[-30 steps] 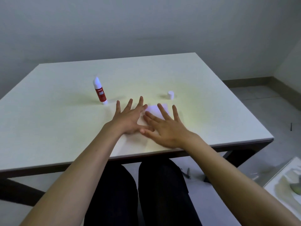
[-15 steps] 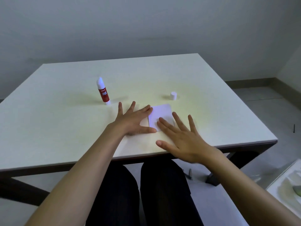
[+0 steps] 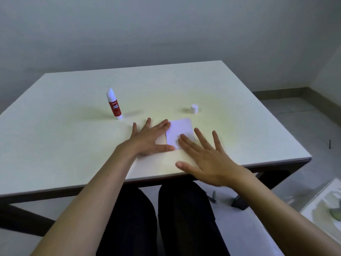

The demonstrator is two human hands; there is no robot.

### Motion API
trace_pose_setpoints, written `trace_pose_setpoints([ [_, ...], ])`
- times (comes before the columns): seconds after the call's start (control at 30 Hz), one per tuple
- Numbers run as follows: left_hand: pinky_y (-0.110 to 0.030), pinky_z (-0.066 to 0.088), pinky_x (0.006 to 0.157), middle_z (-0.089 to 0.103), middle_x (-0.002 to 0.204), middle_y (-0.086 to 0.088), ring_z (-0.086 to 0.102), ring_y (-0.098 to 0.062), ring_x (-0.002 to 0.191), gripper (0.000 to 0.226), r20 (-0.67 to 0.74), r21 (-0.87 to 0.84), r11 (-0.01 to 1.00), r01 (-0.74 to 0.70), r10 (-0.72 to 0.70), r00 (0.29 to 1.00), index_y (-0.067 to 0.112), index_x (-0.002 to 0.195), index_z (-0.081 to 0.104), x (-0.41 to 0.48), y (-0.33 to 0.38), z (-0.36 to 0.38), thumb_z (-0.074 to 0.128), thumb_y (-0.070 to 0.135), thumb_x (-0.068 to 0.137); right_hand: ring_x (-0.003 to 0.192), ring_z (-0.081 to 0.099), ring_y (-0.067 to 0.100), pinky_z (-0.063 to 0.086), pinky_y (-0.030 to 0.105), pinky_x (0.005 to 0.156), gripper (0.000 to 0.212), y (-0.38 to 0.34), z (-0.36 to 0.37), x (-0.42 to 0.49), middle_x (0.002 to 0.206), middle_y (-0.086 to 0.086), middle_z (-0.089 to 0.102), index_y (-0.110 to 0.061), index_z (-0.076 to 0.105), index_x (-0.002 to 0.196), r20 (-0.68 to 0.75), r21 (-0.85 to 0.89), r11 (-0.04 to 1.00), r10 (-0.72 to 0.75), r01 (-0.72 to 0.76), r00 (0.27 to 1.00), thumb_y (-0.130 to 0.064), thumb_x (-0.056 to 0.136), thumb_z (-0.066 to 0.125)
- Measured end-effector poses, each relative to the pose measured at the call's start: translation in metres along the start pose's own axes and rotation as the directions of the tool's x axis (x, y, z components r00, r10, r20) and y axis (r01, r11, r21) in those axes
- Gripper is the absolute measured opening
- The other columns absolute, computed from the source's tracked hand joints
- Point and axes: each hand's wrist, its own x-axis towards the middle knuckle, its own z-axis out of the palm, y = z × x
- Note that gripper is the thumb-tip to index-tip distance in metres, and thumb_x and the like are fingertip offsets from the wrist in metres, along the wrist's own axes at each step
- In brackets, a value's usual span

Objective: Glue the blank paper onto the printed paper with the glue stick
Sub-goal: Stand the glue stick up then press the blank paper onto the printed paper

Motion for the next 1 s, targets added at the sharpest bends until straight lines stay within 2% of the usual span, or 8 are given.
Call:
trace_pose_setpoints([
  [0.13,-0.057,-0.016,0.113,-0.012,0.156,0.027,-0.022,-0.022,0.146,0.089,-0.014,-0.050,0.999,-0.012,0.011,1.000,0.040,0.147,-0.005,0.002,-0.003,0.004,0.044,0.070,0.079,0.141,-0.031,0.012,-0.028,0.050,0.110,0.085,0.011,-0.005,0.004,0.154,-0.027,-0.014,-0.042,-0.009,0.147,0.067,-0.014,1.000,0.026,-0.025,0.997,-0.081,0.072,-0.007],
  [0.23,-0.056,-0.017,0.113,-0.012,0.155,0.029,-0.022,-0.021,0.145,0.090,-0.012,-0.068,0.998,-0.010,0.009,1.000,0.041,0.147,-0.005,0.001,-0.003,0.004,0.044,0.070,0.079,0.143,-0.027,0.015,-0.026,0.052,0.111,0.074,0.024,-0.017,0.037,0.157,-0.023,-0.010,-0.038,-0.007,0.149,0.119,-0.011,0.992,0.125,-0.125,0.985,-0.072,0.084,0.004],
  [0.33,-0.056,-0.017,0.113,-0.012,0.155,0.028,-0.022,-0.021,0.145,0.089,-0.008,-0.071,0.997,-0.007,0.006,1.000,0.040,0.148,-0.005,0.000,-0.002,0.003,0.045,0.069,0.079,0.144,-0.026,0.017,-0.024,0.054,0.111,0.075,0.024,-0.019,0.055,0.159,-0.018,-0.008,-0.031,-0.005,0.150,0.113,-0.048,0.984,0.179,-0.174,0.977,-0.069,0.088,0.008],
  [0.53,-0.056,-0.018,0.113,-0.011,0.156,0.028,-0.023,-0.021,0.145,0.089,-0.026,-0.102,0.995,-0.018,0.015,1.000,0.040,0.148,-0.004,-0.001,-0.002,0.005,0.046,0.067,0.080,0.141,-0.032,0.011,-0.033,0.046,0.107,0.091,-0.005,0.008,0.000,0.156,-0.023,-0.014,-0.037,-0.006,0.149,-0.039,-0.007,1.000,0.028,-0.029,0.999,-0.082,0.071,-0.010],
  [0.63,-0.055,-0.018,0.113,-0.011,0.155,0.028,-0.023,-0.019,0.145,0.089,-0.023,-0.113,0.994,-0.014,0.011,1.000,0.040,0.148,-0.003,0.000,-0.003,0.005,0.047,0.068,0.079,0.140,-0.032,0.012,-0.033,0.047,0.105,0.084,0.005,-0.001,0.010,0.154,-0.028,-0.012,-0.042,-0.007,0.147,0.033,-0.006,0.999,0.042,-0.042,0.999,-0.080,0.073,-0.007],
  [0.8,-0.055,-0.018,0.113,-0.011,0.155,0.029,-0.022,-0.019,0.145,0.091,-0.008,-0.100,0.995,0.005,-0.006,1.000,0.040,0.148,-0.003,-0.001,0.000,0.002,0.047,0.069,0.078,0.143,-0.027,0.019,-0.025,0.055,0.110,0.071,0.020,-0.021,0.068,0.159,-0.020,-0.006,-0.033,-0.004,0.150,0.136,-0.056,0.986,0.165,-0.159,0.977,-0.068,0.089,0.008],
  [0.87,-0.055,-0.018,0.113,-0.011,0.155,0.029,-0.022,-0.019,0.145,0.092,-0.004,-0.105,0.994,0.008,-0.008,1.000,0.040,0.148,-0.003,-0.002,0.001,0.001,0.047,0.070,0.077,0.143,-0.027,0.020,-0.026,0.055,0.110,0.077,0.012,-0.018,0.067,0.160,-0.017,-0.006,-0.031,-0.004,0.150,0.117,-0.059,0.989,0.143,-0.137,0.983,-0.071,0.086,0.008],
  [1.0,-0.055,-0.019,0.113,-0.008,0.156,0.029,-0.022,-0.019,0.145,0.092,-0.024,-0.138,0.990,-0.003,0.000,1.000,0.041,0.148,0.000,-0.003,0.000,0.002,0.049,0.070,0.076,0.142,-0.028,0.012,-0.032,0.049,0.106,0.087,-0.010,0.001,0.026,0.158,-0.021,-0.009,-0.035,-0.006,0.149,0.074,0.035,0.999,-0.039,0.037,0.997,-0.080,0.075,0.001],
])
